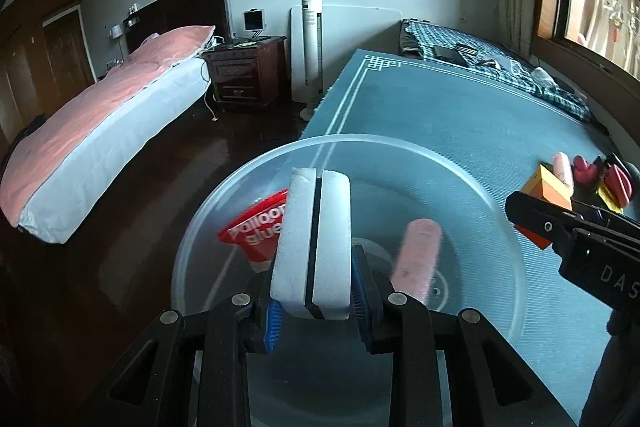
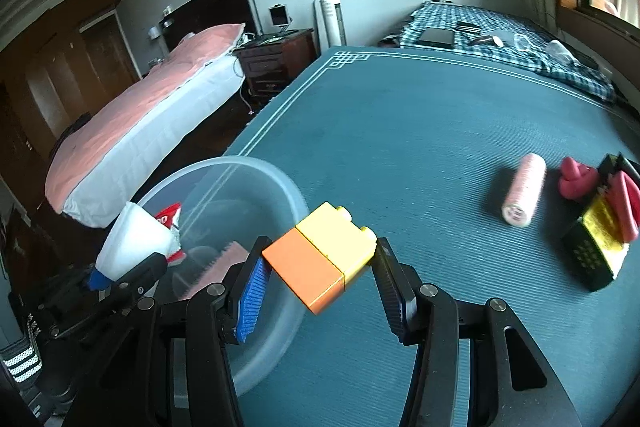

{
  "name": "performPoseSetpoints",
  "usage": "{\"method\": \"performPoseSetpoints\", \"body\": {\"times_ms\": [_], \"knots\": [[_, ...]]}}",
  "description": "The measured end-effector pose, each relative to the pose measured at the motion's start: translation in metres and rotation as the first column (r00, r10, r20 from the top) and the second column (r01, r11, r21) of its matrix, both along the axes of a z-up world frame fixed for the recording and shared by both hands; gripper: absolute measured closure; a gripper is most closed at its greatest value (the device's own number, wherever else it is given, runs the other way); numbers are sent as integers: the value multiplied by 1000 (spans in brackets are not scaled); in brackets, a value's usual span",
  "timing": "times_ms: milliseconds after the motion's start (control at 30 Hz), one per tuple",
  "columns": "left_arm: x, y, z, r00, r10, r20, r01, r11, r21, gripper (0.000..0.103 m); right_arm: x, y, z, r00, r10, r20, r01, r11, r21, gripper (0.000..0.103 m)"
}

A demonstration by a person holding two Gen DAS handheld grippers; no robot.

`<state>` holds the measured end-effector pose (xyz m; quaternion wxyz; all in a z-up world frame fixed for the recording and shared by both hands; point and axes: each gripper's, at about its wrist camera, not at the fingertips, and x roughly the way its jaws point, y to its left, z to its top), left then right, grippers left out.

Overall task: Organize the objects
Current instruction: 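Open both tools to drop the sponge and block into the bowl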

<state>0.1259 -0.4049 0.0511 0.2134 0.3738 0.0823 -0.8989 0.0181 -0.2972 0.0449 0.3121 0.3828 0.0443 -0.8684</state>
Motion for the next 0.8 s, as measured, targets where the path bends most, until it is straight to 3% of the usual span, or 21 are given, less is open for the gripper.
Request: {"method": "performPoseSetpoints", "body": {"times_ms": [100,133,167,233,267,600,800], "knots": [[1,-5,-2,1000,14,4,-14,1000,11,68,0,-8,0,1000,12,-1,-12,1000,3,51],[2,-7,-2,1000,19,6,-19,1000,16,62,0,-9,0,1000,15,-1,-15,1000,3,51],[2,-9,-3,1000,23,7,-23,999,22,48,0,-11,0,1000,17,-2,-17,1000,3,51],[4,-12,-3,999,37,1,-37,999,35,32,-1,-15,0,1000,21,1,-21,1000,2,50],[5,-14,-2,999,46,-8,-46,998,33,29,-1,-16,-1,1000,24,4,-24,1000,2,50],[9,-20,0,997,70,-19,-69,997,35,26,0,-19,-1,999,39,12,-39,999,-17,44],[11,-22,3,996,88,-29,-87,996,24,19,2,-19,2,998,59,12,-58,997,-43,44]]}}
